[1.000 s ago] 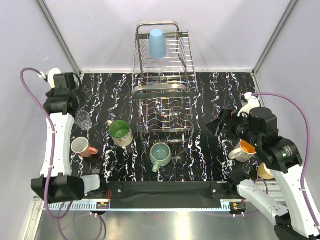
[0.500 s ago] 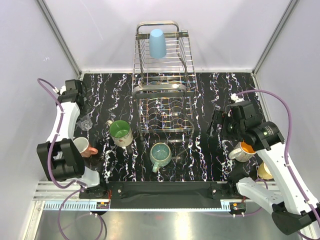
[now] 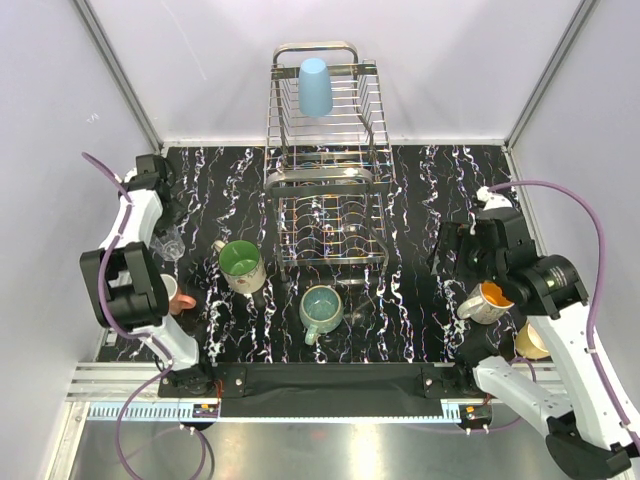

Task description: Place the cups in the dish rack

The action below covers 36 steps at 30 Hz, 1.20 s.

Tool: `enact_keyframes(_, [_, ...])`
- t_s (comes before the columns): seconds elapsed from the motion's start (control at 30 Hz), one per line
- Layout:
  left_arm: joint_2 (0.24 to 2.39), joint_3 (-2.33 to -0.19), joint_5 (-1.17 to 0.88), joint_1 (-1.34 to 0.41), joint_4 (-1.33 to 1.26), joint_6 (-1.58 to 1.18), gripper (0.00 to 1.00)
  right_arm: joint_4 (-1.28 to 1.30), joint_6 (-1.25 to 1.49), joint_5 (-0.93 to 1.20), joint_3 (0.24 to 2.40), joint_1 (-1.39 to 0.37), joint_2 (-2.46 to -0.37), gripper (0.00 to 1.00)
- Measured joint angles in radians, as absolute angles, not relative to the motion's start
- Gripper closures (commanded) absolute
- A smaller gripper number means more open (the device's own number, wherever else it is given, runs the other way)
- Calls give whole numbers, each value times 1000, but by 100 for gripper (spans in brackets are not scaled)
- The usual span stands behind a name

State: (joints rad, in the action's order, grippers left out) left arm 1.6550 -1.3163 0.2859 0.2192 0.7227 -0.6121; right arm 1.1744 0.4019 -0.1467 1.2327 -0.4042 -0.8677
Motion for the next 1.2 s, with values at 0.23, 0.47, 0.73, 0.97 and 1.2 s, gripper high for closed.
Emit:
enact_keyframes(0.23, [1730,-1316,281,223,699,-634,52,1175,385,-139,1248,-404,-922,0])
enact_keyframes(0.47, [1766,-1316,280,227,688,-643,67,1175,380,-138,1248,-404,-916,0])
enact_keyframes(0.73, [1764,-1317,265,238,680,-642,100,1190,381,-138,1288,-404,-917,0])
enact_keyframes(0.97, [1624,-1311,149,241,694,-650,100,1218,376,-136,1366,-404,-921,0])
enact_keyframes(1.2, [1213,-1282,-176,240,555,-714,100,1198,364,-65,1456,-404,-935,0])
